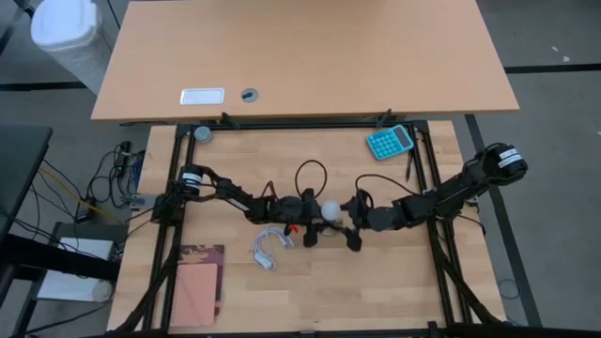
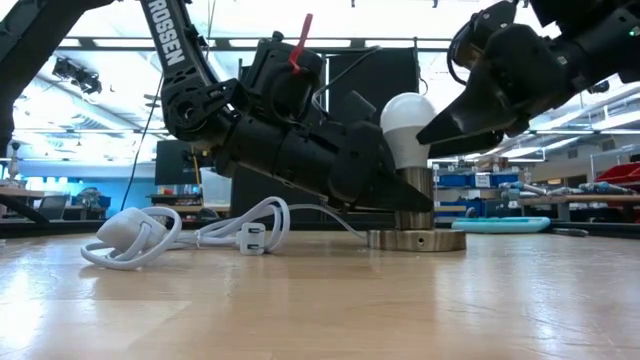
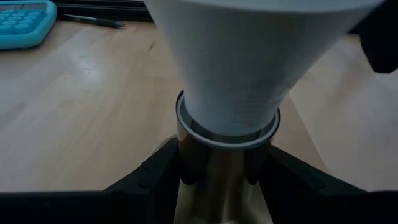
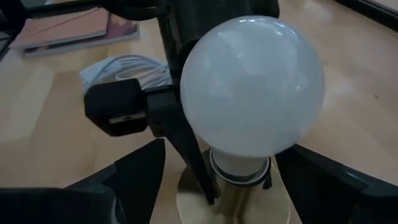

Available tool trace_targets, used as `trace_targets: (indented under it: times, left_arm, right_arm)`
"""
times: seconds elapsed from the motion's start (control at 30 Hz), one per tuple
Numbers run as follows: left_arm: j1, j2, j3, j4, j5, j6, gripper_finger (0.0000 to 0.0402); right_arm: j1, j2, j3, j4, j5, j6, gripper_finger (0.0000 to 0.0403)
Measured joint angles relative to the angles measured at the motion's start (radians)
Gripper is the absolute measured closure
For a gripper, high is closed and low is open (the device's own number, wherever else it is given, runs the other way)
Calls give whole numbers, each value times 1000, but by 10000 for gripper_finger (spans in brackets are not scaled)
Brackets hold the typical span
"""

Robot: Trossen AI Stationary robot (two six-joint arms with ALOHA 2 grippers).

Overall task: Screw lightbulb
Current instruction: Insert the lightbulb into the lamp socket

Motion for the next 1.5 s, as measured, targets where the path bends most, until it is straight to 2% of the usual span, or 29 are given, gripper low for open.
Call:
trace_targets:
  times: [0.37,0.43,0.57,0.63,0.87,1.03,1.37,1.5]
  left_arm:
    - [2,0,0,2,-15,-10,211]
    - [2,0,0,1,-16,-9,211]
    - [2,0,0,1,-16,-8,211]
    - [2,0,0,0,-16,-7,211]
    - [2,0,0,0,-14,-6,211]
    - [2,0,0,0,-12,-2,211]
    - [-1,0,0,0,6,1,211]
    - [4,0,0,1,-24,-11,211]
  right_arm:
    - [115,0,-1,-9,-14,117,98]
    - [141,0,0,-11,35,117,98]
    - [139,0,0,-98,201,143,98]
    - [107,0,0,-112,218,148,98]
    - [4,0,0,-32,86,44,98]
    - [-17,0,0,4,28,20,98]
    - [81,0,-1,5,38,130,98]
    - [144,0,0,28,11,171,98]
